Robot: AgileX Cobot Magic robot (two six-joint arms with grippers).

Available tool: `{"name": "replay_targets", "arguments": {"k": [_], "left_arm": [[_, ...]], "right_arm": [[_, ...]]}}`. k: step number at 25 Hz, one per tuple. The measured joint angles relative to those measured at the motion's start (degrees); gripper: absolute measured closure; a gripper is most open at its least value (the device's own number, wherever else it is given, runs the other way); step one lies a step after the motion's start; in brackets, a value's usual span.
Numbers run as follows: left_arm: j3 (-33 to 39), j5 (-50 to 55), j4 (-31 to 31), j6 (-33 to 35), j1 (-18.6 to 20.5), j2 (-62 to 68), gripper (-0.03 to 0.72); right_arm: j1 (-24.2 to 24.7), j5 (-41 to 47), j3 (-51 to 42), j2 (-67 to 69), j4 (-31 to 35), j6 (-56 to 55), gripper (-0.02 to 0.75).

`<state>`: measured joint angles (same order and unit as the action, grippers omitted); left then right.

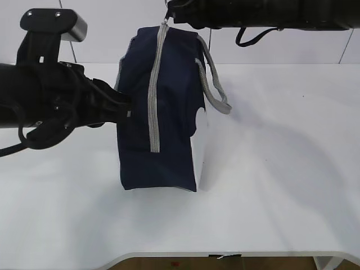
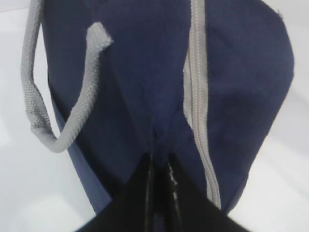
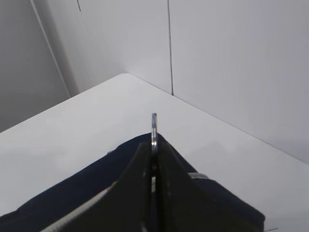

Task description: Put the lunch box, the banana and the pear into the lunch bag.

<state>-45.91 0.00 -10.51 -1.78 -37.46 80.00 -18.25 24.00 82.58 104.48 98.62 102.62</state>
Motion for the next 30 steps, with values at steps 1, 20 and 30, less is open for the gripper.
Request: {"name": "replay_targets", "arguments": {"k": [1, 20, 30], "left_arm": [[0.0, 0.6, 0.0, 0.0, 0.0, -0.4, 0.692], [0.4, 7.7, 2.1, 0.0, 0.0, -5.2, 0.692], [0.4, 8.6, 2.8, 0.0, 0.0, -5.3, 0.692]], "right_arm": [[0.0, -0.3, 0.7, 0.4, 0.3, 0.0, 0.731], [0.0, -3.8, 7.1, 9.0, 4.6, 0.0, 0.731], [0.3, -4.0, 10.8, 13.5, 4.8, -1.4, 0.731]]}}
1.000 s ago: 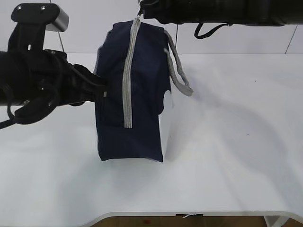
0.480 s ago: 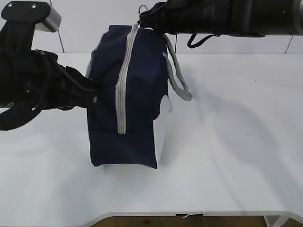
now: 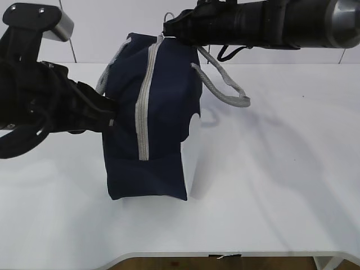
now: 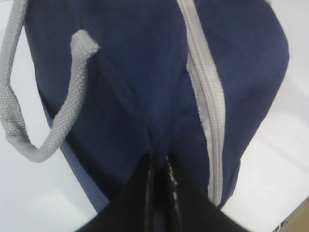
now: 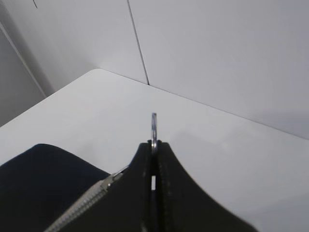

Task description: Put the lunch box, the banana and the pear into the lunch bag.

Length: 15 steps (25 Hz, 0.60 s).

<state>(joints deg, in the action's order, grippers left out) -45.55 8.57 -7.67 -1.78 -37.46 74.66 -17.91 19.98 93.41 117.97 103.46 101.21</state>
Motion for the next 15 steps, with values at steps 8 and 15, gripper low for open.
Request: {"name": "replay_targets", "arguments": {"k": [8, 15], "left_arm": [[0.0, 0.0, 1.3, 0.0, 0.0, 0.0, 0.693], [0.0, 0.0, 1.7, 0.0, 0.0, 0.0, 0.692]], "right_arm": [[0.8, 0.2, 0.2, 1.1, 0.1, -2.0, 0.731], [1.7, 0.5, 0.2, 1.1, 0.1, -3.0, 0.731]]}}
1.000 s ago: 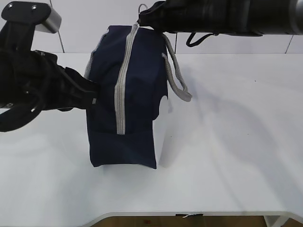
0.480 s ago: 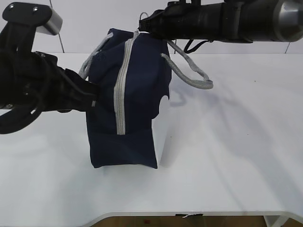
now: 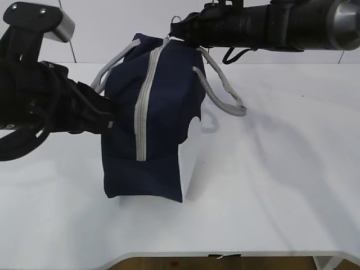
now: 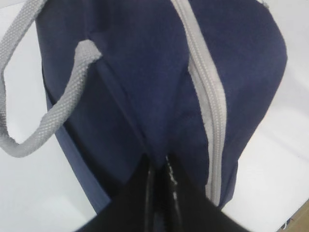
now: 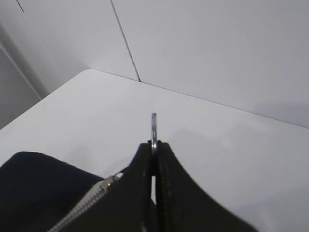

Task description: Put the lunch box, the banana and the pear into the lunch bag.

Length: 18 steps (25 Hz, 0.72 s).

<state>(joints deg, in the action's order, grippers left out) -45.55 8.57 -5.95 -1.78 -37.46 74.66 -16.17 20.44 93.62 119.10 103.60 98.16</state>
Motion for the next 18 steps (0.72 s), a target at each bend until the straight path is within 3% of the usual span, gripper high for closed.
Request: {"name": "replay_targets", "arguments": {"k": [3, 5, 9, 12, 15, 18], "left_arm": [[0.0, 0.0, -0.1, 0.0, 0.0, 0.0, 0.669], [0.0, 0.0, -1.2, 0.0, 0.0, 0.0, 0.609], [0.0, 0.0, -3.9, 0.0, 0.0, -0.9, 0.369], [0.0, 0.0, -4.7, 0.0, 0.0, -2.8, 0.233], [-1.1, 0.6, -4.9, 0.0, 0.3, -5.6, 0.202], [-4.0, 1.8, -5.0, 0.0, 2.5, -7.1, 0.197]], "right_arm": [[0.1, 0.3, 0.0, 0.0, 0.0, -0.1, 0.731], [0.1, 0.5, 0.0, 0.0, 0.0, -0.1, 0.731], [0.3, 0.5, 0.0, 0.0, -0.2, -0.8, 0.731], [0.4, 1.2, 0.0, 0.0, -0.3, -2.1, 0.731], [0.5, 3.4, 0.0, -0.1, -2.2, -4.6, 0.731], [0.6, 6.1, 0.0, -1.0, -8.3, -9.5, 0.731]]}}
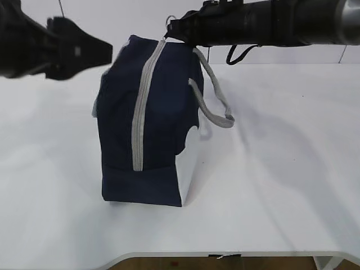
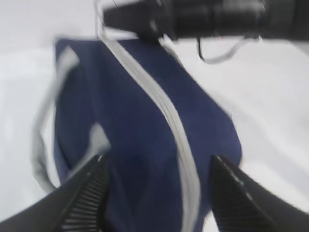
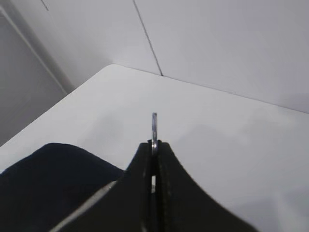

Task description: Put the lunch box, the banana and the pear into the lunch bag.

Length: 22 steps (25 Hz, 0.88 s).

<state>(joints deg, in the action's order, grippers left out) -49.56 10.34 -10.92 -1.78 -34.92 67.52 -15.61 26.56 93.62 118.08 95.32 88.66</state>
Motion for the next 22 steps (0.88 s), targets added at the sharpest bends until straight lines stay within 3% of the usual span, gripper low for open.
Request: {"name": "replay_targets", "arguments": {"k": [4, 8, 13, 18, 22], "left_arm": [[-4.0, 1.4, 0.0, 0.0, 6.7, 0.0, 0.195], [-7.6, 1.4, 0.0, 0.0, 11.6, 3.0, 0.195], [-14.9, 1.9, -0.5, 0.0, 12.1, 11.1, 0.205], [-23.0, 4.6, -1.9, 0.0, 12.1, 18.3, 0.294], [-27.6, 7.9, -3.4, 0.0, 12.1, 23.1, 0.316]], "right_arm": [[0.0, 2.1, 0.0, -2.9, -9.4, -4.8, 0.731], [0.0, 3.3, 0.0, -5.4, -13.9, -6.6, 0.731], [0.3, 4.0, 0.0, -5.8, -16.8, -8.6, 0.731], [1.0, 4.1, 0.0, -5.8, -18.7, -11.3, 0.731], [1.6, 4.3, 0.0, -6.0, -23.2, -15.5, 0.731]]}}
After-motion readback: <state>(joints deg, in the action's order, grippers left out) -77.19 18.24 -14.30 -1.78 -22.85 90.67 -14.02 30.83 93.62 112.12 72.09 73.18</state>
